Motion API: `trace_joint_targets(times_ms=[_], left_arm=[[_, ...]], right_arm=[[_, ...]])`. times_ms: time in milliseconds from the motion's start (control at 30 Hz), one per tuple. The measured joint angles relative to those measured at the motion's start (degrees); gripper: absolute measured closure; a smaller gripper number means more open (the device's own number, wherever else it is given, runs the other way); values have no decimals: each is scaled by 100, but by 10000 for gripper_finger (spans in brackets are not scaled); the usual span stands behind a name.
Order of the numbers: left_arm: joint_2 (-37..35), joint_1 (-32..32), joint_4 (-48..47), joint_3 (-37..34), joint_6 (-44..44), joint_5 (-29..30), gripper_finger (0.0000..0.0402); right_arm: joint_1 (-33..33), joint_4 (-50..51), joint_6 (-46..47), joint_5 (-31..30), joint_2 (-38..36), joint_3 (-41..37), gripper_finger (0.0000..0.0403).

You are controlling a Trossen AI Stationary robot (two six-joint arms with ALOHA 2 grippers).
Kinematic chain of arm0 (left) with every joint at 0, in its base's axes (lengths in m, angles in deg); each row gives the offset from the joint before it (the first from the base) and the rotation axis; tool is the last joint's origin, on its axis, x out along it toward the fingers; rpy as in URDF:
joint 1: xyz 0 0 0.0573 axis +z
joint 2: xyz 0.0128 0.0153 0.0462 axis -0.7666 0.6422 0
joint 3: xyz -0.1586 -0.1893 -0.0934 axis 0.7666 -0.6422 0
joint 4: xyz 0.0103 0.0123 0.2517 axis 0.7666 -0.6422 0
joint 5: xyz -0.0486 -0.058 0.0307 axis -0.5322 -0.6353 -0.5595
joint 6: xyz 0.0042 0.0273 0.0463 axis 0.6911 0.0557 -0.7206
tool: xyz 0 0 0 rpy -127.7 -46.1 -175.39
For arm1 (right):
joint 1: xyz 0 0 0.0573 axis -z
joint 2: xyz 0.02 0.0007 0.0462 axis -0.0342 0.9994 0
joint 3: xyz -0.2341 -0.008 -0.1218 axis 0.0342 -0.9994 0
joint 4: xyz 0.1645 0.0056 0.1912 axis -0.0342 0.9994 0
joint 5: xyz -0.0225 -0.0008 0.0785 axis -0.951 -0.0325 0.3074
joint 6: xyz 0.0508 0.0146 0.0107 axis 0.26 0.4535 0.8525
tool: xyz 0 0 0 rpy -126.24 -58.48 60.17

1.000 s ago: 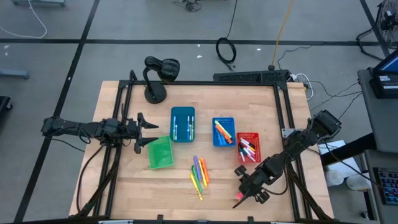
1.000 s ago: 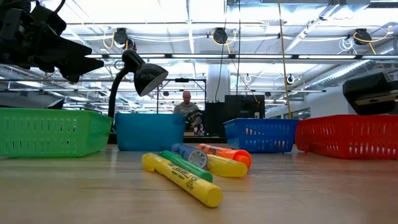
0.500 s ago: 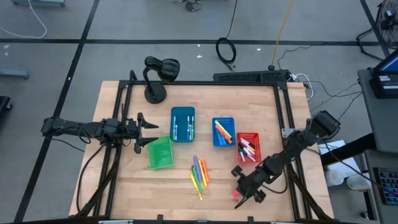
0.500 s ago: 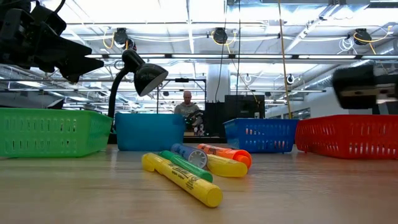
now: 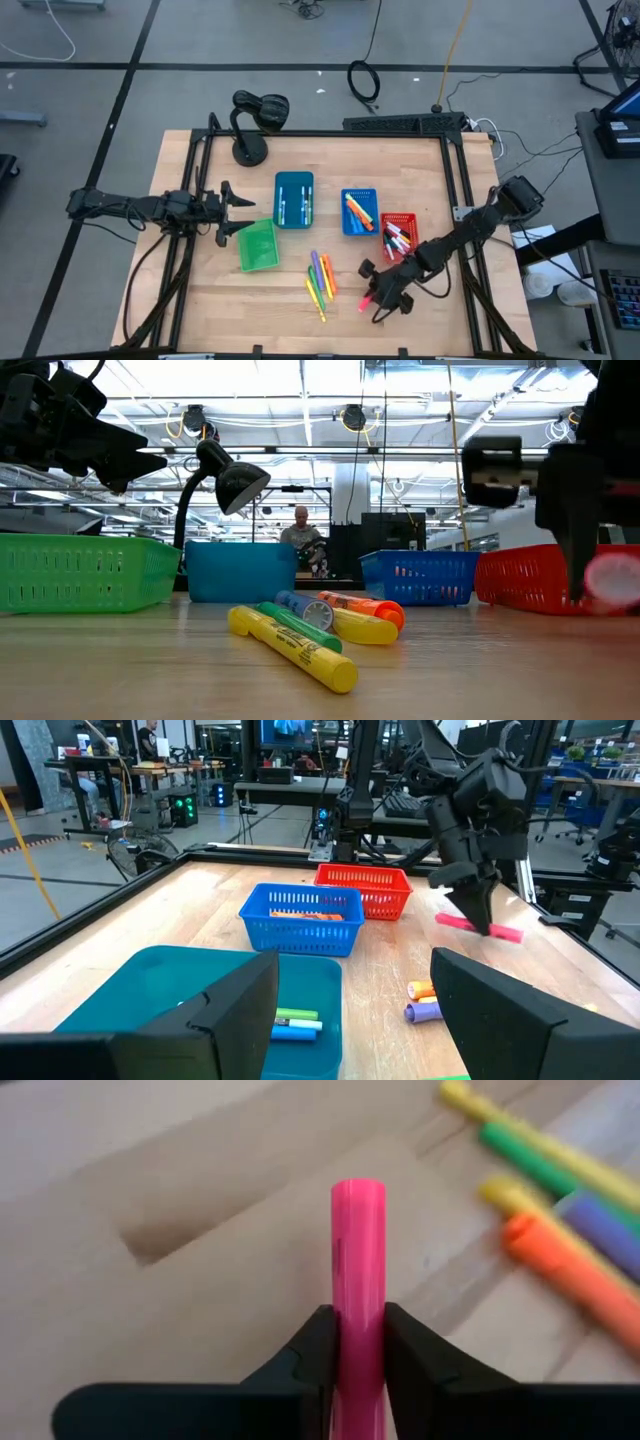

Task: Pick & Place Markers
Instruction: Put the pink highlighter pen into the blue bin

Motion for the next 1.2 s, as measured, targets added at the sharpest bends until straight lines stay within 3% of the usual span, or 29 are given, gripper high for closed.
trace_joint_targets(times_ms=[433,900,1200], left_arm=[[0,0,0,2,1,0,135],[0,0,0,2,0,0,135],[0,0,0,2,0,0,135]], right_arm=[[741,-1029,-553,-6,-602,11,353],[1958,-1907,1925,-66,-645,15,353],[2481,-1631,3771,-2181,-647,15,351]])
